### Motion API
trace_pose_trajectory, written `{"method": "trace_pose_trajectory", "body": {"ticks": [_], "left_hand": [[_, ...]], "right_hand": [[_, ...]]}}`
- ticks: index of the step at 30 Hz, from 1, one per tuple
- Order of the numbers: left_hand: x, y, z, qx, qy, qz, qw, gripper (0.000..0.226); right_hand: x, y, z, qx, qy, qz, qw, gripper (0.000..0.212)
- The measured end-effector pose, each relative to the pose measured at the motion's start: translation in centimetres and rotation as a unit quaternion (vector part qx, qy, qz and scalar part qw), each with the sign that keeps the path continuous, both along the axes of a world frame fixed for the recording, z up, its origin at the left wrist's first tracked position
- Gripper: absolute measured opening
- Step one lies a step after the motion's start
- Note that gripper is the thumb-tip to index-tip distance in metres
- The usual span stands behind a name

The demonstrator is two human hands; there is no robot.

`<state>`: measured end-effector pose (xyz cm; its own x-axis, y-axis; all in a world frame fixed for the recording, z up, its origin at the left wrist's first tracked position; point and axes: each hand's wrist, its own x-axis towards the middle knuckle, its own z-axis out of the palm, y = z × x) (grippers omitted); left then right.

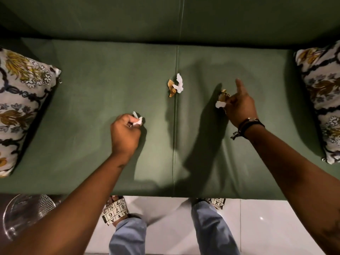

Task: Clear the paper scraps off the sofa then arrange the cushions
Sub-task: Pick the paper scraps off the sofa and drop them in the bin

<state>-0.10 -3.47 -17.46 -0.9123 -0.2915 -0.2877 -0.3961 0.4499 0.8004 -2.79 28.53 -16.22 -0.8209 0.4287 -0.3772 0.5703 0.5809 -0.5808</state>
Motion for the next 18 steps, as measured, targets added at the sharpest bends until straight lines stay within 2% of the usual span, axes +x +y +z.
{"method": "trace_pose_trajectory", "body": {"ticks": [2,3,7,10,13,15,18], "left_hand": [[1.6,0.6,0.0,0.017,0.001,0.003,1.000,0.019],[2.3,0.8,0.0,0.025,0.004,0.009,1.000,0.021],[5.7,-0.4,0.7,0.048,0.013,0.053,0.997,0.029],[8.8,-3.5,1.9,0.064,0.008,0.114,0.991,0.035],[12.9,-8.9,3.3,0.115,0.023,0.212,0.970,0.017],[16.0,-14.3,3.9,0.081,0.000,0.281,0.956,0.009],[19.6,-23.5,3.0,0.007,-0.055,0.379,0.924,0.019]], "right_hand": [[-1.5,-0.9,-0.1,0.055,-0.032,0.031,0.998,0.032],[-1.8,-1.1,-0.1,0.076,-0.038,0.030,0.996,0.022],[-0.8,-2.5,0.4,0.138,-0.069,0.053,0.987,0.016],[2.2,-6.9,2.3,0.154,-0.009,0.102,0.983,0.016],[7.7,-16.7,4.0,0.092,0.063,0.152,0.982,0.026],[12.4,-26.2,4.0,-0.003,0.075,0.195,0.978,0.027],[17.8,-40.6,2.8,-0.131,0.020,0.281,0.951,0.028]]}}
